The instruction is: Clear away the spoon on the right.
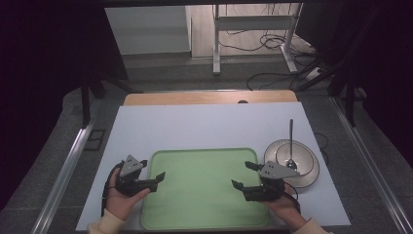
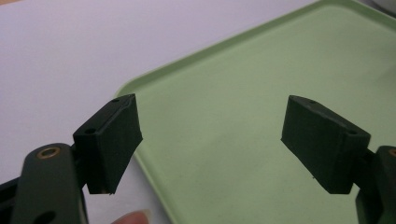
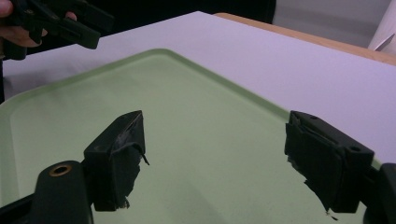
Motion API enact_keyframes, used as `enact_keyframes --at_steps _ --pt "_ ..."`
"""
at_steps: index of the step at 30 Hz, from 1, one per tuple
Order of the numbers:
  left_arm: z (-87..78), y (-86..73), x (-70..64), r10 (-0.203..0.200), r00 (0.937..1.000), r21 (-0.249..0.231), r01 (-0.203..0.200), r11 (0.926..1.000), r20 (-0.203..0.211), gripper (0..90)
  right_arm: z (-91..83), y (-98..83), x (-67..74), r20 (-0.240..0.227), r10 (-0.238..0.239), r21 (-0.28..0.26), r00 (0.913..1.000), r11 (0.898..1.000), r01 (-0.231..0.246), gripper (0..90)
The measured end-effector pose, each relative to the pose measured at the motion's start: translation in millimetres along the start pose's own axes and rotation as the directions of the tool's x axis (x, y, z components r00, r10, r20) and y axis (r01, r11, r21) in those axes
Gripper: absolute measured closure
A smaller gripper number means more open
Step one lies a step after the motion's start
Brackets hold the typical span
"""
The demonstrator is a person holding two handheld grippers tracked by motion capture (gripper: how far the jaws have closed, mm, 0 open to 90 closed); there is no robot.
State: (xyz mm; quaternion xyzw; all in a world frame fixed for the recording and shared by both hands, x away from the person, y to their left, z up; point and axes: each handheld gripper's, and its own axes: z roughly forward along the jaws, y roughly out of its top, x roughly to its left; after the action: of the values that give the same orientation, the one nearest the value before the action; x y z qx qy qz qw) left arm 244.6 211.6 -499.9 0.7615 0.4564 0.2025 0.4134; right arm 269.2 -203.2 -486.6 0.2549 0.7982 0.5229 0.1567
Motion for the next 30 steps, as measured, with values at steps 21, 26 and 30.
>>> enact_keyframes --at_steps 21,26,30 --pt "-3.0 -1.8 -3.5 0.024 0.9996 -0.004 -0.024 0.9997 -0.016 19.3 -3.7 4.8 6.2 -0.001 -0.008 0.008 1.0 1.0 0.008 20.3" --pt "0.6 0.3 -2.1 0.019 0.9998 -0.004 -0.019 0.9998 -0.008 19.3 -10.1 13.2 5.5 0.008 -0.001 -0.003 1.0 1.0 0.001 21.0" --pt "3.9 2.6 -0.9 0.017 0.9997 -0.002 -0.017 0.9999 -0.015 19.3 -15.5 24.2 0.9 0.014 0.007 0.009 0.9999 1.0 -0.007 21.4"
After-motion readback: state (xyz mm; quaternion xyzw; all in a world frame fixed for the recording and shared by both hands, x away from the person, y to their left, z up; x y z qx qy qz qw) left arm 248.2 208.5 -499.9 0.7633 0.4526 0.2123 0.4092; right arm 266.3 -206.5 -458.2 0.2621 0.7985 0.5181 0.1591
